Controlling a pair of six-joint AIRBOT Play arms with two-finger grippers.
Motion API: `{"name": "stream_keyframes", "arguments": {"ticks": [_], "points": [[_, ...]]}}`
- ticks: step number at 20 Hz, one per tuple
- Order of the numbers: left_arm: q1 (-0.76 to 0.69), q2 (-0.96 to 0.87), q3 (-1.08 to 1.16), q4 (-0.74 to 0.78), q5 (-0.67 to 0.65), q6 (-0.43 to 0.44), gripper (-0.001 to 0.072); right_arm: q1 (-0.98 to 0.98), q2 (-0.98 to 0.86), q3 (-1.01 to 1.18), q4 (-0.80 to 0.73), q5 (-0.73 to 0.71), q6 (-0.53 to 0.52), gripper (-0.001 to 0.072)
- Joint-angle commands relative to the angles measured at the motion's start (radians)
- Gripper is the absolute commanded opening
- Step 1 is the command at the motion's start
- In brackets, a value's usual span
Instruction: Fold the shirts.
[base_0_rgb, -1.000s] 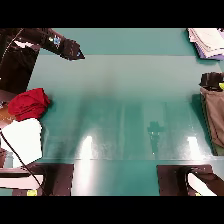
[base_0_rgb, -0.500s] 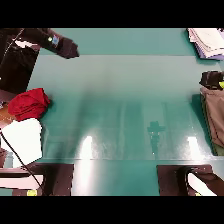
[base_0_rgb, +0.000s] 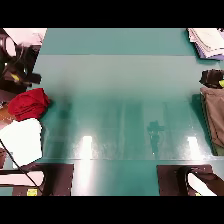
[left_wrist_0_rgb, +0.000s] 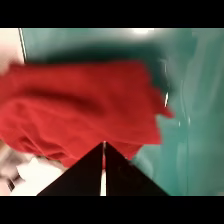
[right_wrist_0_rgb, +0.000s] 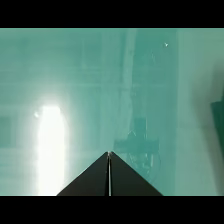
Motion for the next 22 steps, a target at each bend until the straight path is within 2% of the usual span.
{"name": "stream_keyframes", "arguments": {"ticks": [1,7,11,12,13,14,16,17,20,22], "points": [[0.084,0.000,-0.123,-0.025,0.070,-0.021,0.0055,0.001,0.000,0.001,0.001,-0.004,0.001,0.0019],[0.084,0.001,-0.119,-0.087,0.077,0.007,0.0057,0.001,0.000,0.001,0.003,-0.003,0.001,0.0018],[0.084,0.007,-0.012,-0.294,0.040,0.032,0.0057,0.001,0.000,0.001,0.003,-0.003,0.001,0.0018],[0.083,0.010,0.025,-0.374,0.044,0.046,0.0108,0.001,0.000,0.001,0.003,-0.003,0.001,0.0019],[0.084,0.010,0.056,-0.445,0.060,0.051,0.0670,0.001,0.000,0.001,0.003,-0.003,0.001,0.0018],[0.084,0.010,0.080,-0.527,0.079,0.040,0.0720,0.001,0.000,0.001,0.003,-0.003,0.001,0.0018],[0.083,0.010,0.098,-0.628,0.109,0.060,0.0720,0.001,0.000,0.001,0.003,-0.002,0.001,0.0018],[0.080,0.010,0.098,-0.628,0.109,0.059,0.0720,0.001,0.000,0.001,0.003,-0.001,0.001,0.0018],[0.080,0.008,0.092,-0.483,0.081,0.050,0.0720,0.001,0.000,0.001,0.004,0.008,0.001,0.0018],[0.082,0.006,0.058,-0.317,0.097,-0.017,0.0720,0.001,0.000,0.001,0.004,0.009,0.001,0.0018]]}}
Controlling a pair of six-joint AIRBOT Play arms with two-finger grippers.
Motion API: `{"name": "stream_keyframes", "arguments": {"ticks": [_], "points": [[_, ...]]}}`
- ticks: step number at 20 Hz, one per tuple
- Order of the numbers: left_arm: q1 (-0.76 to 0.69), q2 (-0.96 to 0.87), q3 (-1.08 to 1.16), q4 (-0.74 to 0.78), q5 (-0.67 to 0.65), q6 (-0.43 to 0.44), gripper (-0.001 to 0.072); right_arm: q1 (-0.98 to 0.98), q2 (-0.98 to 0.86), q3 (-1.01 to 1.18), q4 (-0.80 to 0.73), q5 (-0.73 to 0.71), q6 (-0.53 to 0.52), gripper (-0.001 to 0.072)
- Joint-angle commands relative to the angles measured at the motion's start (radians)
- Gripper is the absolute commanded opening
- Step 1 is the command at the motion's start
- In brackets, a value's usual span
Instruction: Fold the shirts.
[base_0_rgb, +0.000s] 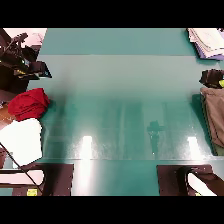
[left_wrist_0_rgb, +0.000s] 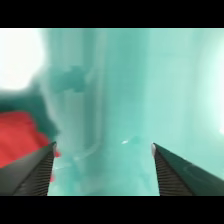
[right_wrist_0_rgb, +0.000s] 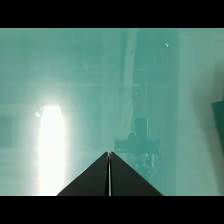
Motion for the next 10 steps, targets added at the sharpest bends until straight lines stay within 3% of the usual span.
{"name": "stream_keyframes", "arguments": {"ticks": [1,8,9,10], "points": [[0.004,-0.009,-0.048,0.223,0.021,-0.097,0.0720,0.001,0.000,0.001,0.001,0.009,0.000,0.0019],[0.005,-0.012,-0.324,0.318,0.199,-0.200,0.0701,0.001,0.000,0.001,0.000,0.040,0.000,0.0018],[0.005,-0.013,-0.331,0.318,0.198,-0.200,0.0640,0.001,0.000,0.001,0.000,0.039,0.000,0.0018],[0.005,-0.011,-0.330,0.319,0.196,-0.198,0.0287,0.001,0.000,0.001,0.000,0.039,0.000,0.0018]]}}
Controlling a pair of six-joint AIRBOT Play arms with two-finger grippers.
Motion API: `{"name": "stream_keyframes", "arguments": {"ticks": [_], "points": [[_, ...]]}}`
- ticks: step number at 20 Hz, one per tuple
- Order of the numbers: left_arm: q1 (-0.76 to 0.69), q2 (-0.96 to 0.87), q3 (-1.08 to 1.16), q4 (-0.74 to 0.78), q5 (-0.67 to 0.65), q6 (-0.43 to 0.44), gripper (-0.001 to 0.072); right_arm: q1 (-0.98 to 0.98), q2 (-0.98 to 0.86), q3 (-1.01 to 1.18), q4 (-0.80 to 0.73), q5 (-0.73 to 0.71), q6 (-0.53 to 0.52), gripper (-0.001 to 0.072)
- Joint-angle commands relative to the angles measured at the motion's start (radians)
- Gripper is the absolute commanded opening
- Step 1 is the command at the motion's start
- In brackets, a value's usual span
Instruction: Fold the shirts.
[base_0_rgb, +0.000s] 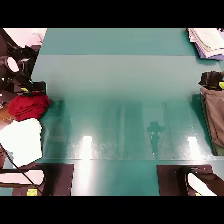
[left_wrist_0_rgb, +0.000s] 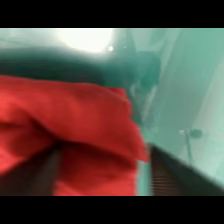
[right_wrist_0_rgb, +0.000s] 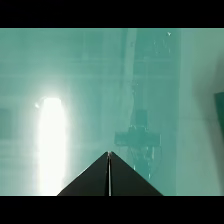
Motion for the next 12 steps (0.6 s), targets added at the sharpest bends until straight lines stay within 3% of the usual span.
{"name": "stream_keyframes", "arguments": {"ticks": [1,4,8,12], "points": [[0.001,0.002,-0.048,0.026,0.032,-0.018,0.0022,0.001,0.000,0.001,0.000,0.005,0.000,0.0018],[-0.004,0.014,-0.013,-0.010,-0.001,-0.003,0.0024,0.001,0.000,0.001,0.000,0.002,0.000,0.0018],[-0.078,0.098,0.206,-0.131,0.006,0.163,0.0024,0.001,0.000,0.035,0.000,-0.038,0.000,0.0018],[-0.220,0.167,0.542,-0.537,-0.028,0.424,0.0024,0.001,0.000,0.169,-0.002,-0.093,0.000,0.0018]]}}
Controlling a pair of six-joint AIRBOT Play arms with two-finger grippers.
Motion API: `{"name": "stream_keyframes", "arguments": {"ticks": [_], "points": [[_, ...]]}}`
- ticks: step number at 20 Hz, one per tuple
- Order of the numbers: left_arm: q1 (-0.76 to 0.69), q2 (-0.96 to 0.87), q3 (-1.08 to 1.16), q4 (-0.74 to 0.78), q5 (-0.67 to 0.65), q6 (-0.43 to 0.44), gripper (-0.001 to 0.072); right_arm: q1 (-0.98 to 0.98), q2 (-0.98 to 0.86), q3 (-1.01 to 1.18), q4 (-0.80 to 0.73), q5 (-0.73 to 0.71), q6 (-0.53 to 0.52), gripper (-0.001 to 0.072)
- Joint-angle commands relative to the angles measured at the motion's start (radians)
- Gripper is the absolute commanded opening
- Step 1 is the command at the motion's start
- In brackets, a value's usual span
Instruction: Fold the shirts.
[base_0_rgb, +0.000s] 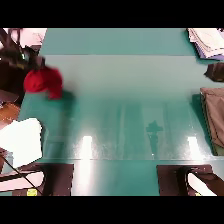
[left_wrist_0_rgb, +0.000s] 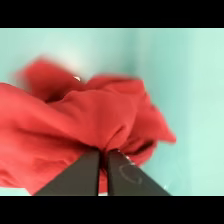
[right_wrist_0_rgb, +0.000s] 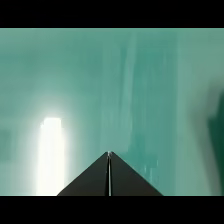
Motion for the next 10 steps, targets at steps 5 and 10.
{"name": "stream_keyframes", "arguments": {"ticks": [5,10], "points": [[-0.332,0.036,0.353,-0.523,-0.015,0.294,0.0023,0.001,0.000,0.202,0.000,-0.098,0.000,0.0018],[-0.504,-0.084,0.236,-0.520,-0.049,0.392,0.0024,0.001,0.000,0.220,0.000,-0.082,0.000,0.0018]]}}
